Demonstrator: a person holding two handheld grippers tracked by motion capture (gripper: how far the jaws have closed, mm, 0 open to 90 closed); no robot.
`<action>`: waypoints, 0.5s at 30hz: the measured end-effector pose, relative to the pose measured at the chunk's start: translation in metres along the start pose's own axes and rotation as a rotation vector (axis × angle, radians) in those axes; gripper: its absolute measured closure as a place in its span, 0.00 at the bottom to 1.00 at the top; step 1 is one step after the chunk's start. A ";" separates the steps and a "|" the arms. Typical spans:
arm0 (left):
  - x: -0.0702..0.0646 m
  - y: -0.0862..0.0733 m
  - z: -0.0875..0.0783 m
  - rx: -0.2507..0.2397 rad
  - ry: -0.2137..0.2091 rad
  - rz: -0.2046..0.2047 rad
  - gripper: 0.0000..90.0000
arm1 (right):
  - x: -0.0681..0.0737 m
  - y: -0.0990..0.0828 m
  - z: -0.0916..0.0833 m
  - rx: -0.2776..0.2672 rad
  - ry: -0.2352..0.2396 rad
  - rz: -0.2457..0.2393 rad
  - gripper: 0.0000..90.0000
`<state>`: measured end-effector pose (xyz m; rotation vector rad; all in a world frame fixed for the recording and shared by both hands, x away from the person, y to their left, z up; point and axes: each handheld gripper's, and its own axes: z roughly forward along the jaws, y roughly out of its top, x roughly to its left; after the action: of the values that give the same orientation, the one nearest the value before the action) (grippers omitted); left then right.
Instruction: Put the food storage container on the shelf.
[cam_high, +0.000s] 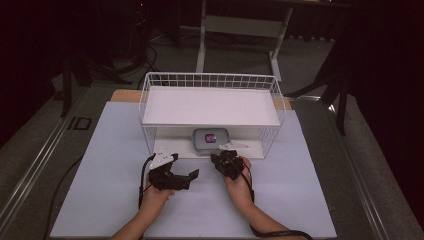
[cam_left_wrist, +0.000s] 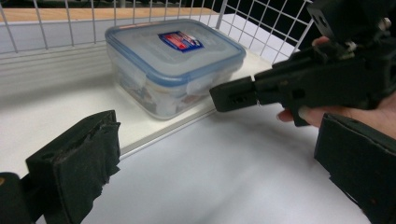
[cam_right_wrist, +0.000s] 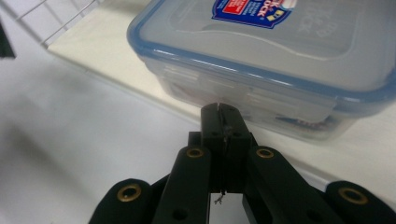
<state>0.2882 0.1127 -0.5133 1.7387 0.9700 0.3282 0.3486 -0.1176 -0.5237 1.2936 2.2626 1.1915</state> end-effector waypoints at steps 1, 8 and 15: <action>0.000 0.000 0.000 0.002 0.002 -0.003 0.01 | -0.001 0.001 0.001 -0.001 0.000 0.006 1.00; -0.001 -0.001 0.000 -0.001 -0.001 -0.002 0.01 | 0.002 0.007 0.010 -0.004 0.003 0.004 1.00; 0.000 -0.001 -0.001 -0.005 0.004 0.000 0.01 | 0.013 0.011 0.021 -0.005 0.015 -0.018 1.00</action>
<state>0.2869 0.1134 -0.5136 1.7340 0.9710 0.3344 0.3600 -0.0930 -0.5268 1.2643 2.2750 1.2047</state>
